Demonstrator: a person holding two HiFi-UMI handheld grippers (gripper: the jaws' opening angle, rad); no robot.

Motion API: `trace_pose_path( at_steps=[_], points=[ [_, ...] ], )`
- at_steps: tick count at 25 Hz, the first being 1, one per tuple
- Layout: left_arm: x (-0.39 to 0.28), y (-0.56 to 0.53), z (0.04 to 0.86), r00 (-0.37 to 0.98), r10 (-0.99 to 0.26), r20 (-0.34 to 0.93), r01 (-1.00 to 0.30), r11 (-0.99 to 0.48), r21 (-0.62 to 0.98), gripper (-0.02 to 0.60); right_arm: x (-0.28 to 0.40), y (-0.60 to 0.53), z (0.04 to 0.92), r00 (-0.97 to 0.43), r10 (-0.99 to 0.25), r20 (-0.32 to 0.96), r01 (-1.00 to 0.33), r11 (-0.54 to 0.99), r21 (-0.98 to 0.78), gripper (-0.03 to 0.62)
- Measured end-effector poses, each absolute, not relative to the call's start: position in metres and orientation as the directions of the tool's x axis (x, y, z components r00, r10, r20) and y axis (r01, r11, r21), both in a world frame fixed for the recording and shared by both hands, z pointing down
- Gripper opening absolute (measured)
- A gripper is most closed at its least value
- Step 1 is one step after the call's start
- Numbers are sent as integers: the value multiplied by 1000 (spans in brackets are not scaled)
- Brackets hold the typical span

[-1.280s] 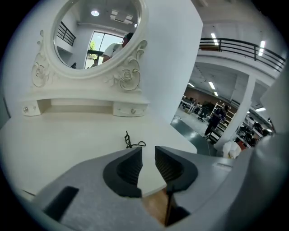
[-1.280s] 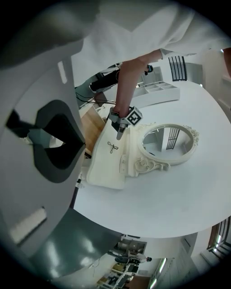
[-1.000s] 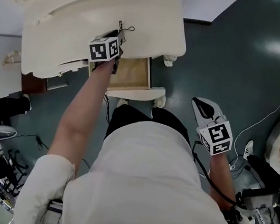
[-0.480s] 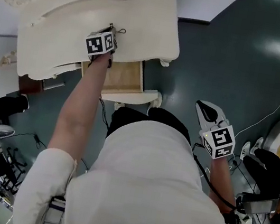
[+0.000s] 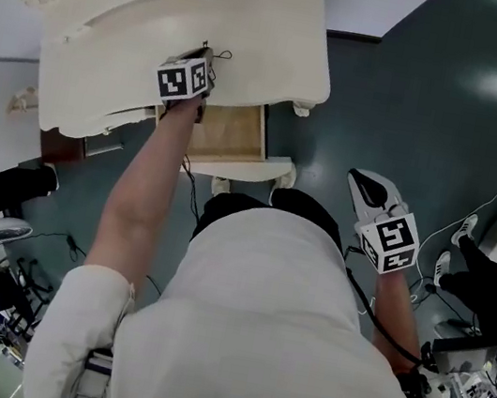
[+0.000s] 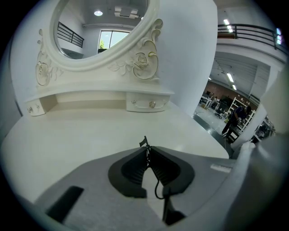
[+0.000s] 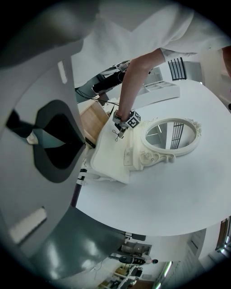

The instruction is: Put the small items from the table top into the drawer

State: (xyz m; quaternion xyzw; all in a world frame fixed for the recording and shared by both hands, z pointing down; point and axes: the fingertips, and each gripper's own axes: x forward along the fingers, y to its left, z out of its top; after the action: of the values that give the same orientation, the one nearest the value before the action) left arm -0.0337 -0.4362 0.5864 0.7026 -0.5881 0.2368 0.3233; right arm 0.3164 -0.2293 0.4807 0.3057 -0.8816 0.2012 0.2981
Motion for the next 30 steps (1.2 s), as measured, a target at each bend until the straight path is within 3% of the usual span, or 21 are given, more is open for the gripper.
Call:
trace_pose_path(
  at_steps=[30],
  points=[
    [-70,-261,607,436,-561,703,-898,-319,303,23,173,-123,469,-595,-469,653,-685,720,-107,2]
  ],
)
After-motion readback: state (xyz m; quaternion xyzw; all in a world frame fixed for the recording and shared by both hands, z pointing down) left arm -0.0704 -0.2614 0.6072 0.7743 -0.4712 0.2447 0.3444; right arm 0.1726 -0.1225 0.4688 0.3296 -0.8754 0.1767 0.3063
